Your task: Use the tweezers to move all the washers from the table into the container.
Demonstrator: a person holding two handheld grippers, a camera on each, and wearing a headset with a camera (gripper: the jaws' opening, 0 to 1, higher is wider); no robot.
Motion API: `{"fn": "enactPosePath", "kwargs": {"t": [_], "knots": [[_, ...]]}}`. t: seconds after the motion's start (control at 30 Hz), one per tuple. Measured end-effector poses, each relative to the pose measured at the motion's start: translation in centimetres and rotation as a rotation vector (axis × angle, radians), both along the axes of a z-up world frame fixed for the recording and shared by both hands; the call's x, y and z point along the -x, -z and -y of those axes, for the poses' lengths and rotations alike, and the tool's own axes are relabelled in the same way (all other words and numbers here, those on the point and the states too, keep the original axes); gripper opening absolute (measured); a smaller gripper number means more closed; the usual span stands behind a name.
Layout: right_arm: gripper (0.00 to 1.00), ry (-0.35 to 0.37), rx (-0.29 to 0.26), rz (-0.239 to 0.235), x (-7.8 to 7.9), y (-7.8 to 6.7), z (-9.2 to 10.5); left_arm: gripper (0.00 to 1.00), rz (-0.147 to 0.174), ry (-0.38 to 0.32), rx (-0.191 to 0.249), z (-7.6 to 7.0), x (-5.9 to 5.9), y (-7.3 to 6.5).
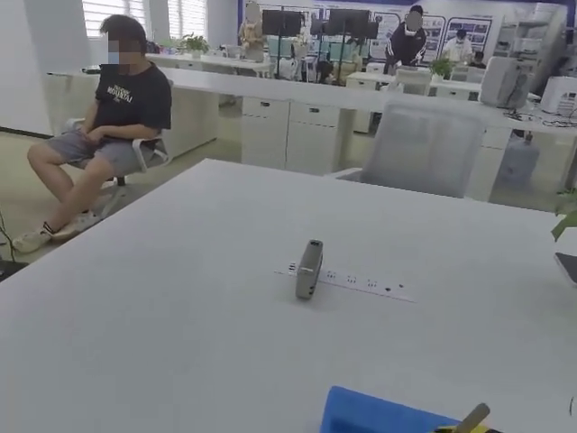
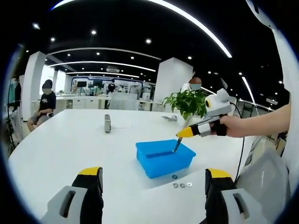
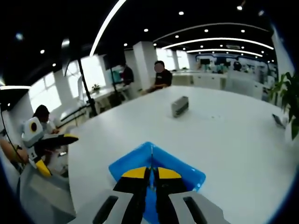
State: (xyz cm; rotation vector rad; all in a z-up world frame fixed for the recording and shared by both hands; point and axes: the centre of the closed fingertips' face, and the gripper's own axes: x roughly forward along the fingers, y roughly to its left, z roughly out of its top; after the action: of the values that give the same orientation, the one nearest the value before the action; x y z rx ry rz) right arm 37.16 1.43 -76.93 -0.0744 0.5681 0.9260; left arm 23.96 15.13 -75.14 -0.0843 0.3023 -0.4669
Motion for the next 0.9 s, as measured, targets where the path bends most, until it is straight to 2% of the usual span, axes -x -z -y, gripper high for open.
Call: {"fn": "enactPosePath", "kwargs": {"t": [0.3, 0.57, 0.8, 0.9], "knots": [[0.03, 0.021, 0.034, -0.008, -0.8, 1.3, 0.8, 0.90, -0.012, -0.004, -0.012, -0.2, -0.1, 0.2], [0.03, 0.021, 0.045, -0.025, -0.4, 2.2, 0.9, 0.89, -0.035, 0.002, -0.021, -0.3, -0.1, 0.6], [0.03, 0.020, 0.106, 0.027, -1.0, 2.0, 1.4, 0.88, -0.048, 0.001, -0.029, -0.3, 0.0, 0.9], [0.03, 0.021, 0.112, 0.021, -1.3, 2.5, 1.5, 0.87, -0.048, -0.001, -0.036, -0.4, 0.0, 0.9]]}}
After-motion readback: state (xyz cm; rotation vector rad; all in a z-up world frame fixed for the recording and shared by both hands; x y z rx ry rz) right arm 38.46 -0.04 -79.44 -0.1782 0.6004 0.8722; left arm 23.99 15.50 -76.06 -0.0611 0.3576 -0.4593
